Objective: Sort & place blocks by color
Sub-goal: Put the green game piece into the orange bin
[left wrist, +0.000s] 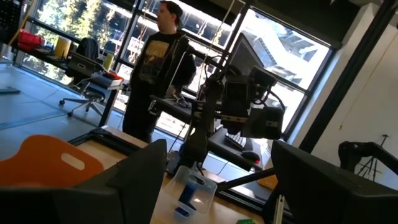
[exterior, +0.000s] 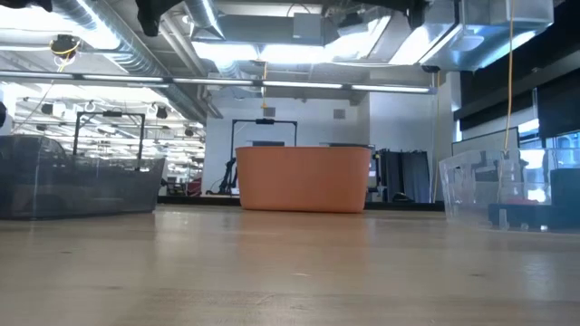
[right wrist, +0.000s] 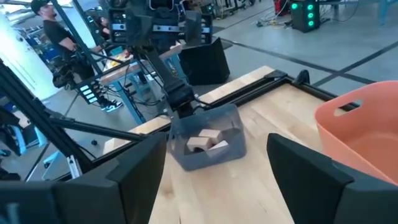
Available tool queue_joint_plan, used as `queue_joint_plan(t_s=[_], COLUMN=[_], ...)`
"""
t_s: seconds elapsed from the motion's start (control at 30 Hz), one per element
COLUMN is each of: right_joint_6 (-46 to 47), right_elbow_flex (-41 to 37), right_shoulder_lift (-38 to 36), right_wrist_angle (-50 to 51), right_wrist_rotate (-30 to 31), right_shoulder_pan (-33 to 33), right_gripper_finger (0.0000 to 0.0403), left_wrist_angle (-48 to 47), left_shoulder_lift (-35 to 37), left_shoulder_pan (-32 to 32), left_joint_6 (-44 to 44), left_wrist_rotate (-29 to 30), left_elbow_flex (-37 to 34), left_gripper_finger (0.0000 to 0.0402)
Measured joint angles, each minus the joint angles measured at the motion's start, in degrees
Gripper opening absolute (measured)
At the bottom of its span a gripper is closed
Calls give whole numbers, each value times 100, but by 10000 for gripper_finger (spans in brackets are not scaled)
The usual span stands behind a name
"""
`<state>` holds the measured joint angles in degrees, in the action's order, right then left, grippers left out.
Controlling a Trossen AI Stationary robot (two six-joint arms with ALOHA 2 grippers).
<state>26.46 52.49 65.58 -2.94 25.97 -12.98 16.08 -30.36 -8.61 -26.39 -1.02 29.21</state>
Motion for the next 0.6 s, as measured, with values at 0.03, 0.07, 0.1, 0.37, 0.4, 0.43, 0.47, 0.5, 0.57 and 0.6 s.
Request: queue_joint_plan(t_s=[0.03,0.07,0.1,0.37,0.4,0.43,0.47,0.5,0.57,0.6], right_joint_6=[-2,0,0,1197,1549,1943,2353,2771,3633,4059], right_elbow_flex=[0,0,0,23,58,122,195,264,323,322], right_shoulder_lift=[0,0,0,-36,-46,-48,-48,-43,-15,-5], right_wrist_angle=[0,0,0,168,407,776,1187,1618,2329,2676], right_wrist_rotate=[-6,-8,-7,-1024,-1364,-1719,-2069,-2374,-2898,-3077], right_shoulder_pan=[-3,-3,-3,-1,-6,-43,-114,-217,-547,-762], right_gripper_finger=[280,280,280,281,281,281,281,281,281,281], left_wrist_angle=[-1,-1,2,2,2,1,2,2,2,0], left_shoulder_lift=[-1,-1,1,-1,-1,0,1,-1,-1,1], left_shoulder_pan=[0,-1,-1,1,0,0,-1,1,1,1], left_joint_6=[0,0,0,0,0,0,0,0,0,0], left_wrist_rotate=[0,0,0,1,2,2,2,2,4,4], left_elbow_flex=[0,0,0,0,0,0,0,0,0,0], left_gripper_finger=[283,283,283,283,283,283,283,283,283,283])
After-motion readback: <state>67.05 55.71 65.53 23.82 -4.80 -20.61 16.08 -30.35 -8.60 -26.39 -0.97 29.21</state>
